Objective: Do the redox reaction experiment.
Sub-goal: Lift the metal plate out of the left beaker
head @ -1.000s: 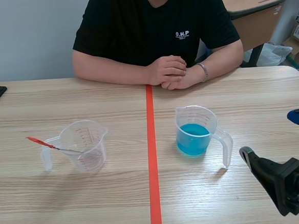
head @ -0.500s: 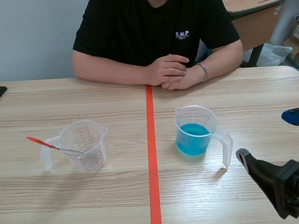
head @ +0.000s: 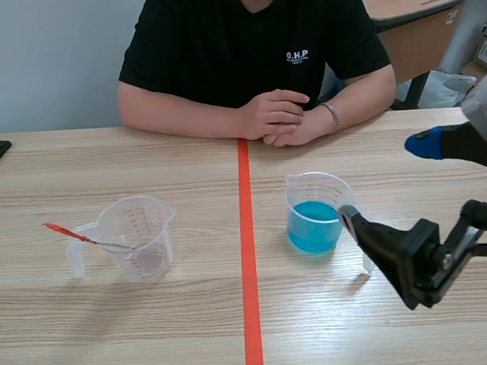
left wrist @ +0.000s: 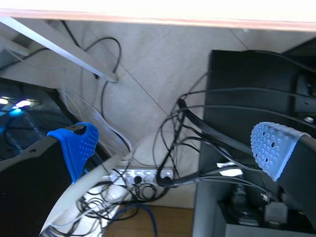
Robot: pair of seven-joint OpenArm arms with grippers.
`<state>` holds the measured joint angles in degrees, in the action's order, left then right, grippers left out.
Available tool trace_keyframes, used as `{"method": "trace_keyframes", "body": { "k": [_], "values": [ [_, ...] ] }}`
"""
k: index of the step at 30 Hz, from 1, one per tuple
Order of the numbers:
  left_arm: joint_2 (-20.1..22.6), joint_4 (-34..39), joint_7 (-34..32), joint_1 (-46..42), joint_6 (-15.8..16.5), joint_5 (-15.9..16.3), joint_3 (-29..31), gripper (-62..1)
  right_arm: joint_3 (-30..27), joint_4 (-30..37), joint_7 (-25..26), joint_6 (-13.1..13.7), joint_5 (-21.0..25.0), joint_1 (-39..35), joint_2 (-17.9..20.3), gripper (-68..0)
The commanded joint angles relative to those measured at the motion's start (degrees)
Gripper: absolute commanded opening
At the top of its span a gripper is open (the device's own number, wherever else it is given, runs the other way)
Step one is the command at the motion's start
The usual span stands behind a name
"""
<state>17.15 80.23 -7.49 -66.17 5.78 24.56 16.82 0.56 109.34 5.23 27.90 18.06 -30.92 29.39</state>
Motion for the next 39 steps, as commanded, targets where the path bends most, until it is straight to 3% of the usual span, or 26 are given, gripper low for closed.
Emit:
{"method": "trace_keyframes", "body": {
  "k": [1, 16, 21, 34, 39],
  "values": [
    [-0.13, 0.46, -0.63, -0.33, -0.07, 0.31, -0.35, 1.4, 1.79, 1.05, -0.07, 0.02, -0.42, 2.14, 0.79, 0.4],
    [-0.15, -3.80, 0.02, 4.00, -0.11, 0.04, -2.08, 1.4, 27.43, 0.96, -4.31, 0.00, -5.97, 19.34, 0.74, 0.4],
    [-0.13, -4.63, 0.02, 4.42, -0.09, 0.04, -2.08, 1.4, 35.34, -1.81, -4.33, -0.28, -6.14, 25.40, -0.22, 0.4],
    [-0.13, -4.63, -0.02, 4.44, -0.09, 0.04, -2.08, 1.4, 46.90, -16.44, -1.84, -1.38, -13.92, 37.55, -11.96, 0.4],
    [-0.13, -4.63, -0.17, 4.44, -0.09, 0.04, -2.08, 1.4, 51.41, -22.67, -0.72, -4.66, -16.85, 41.99, -16.63, 0.4]
  ]
}}
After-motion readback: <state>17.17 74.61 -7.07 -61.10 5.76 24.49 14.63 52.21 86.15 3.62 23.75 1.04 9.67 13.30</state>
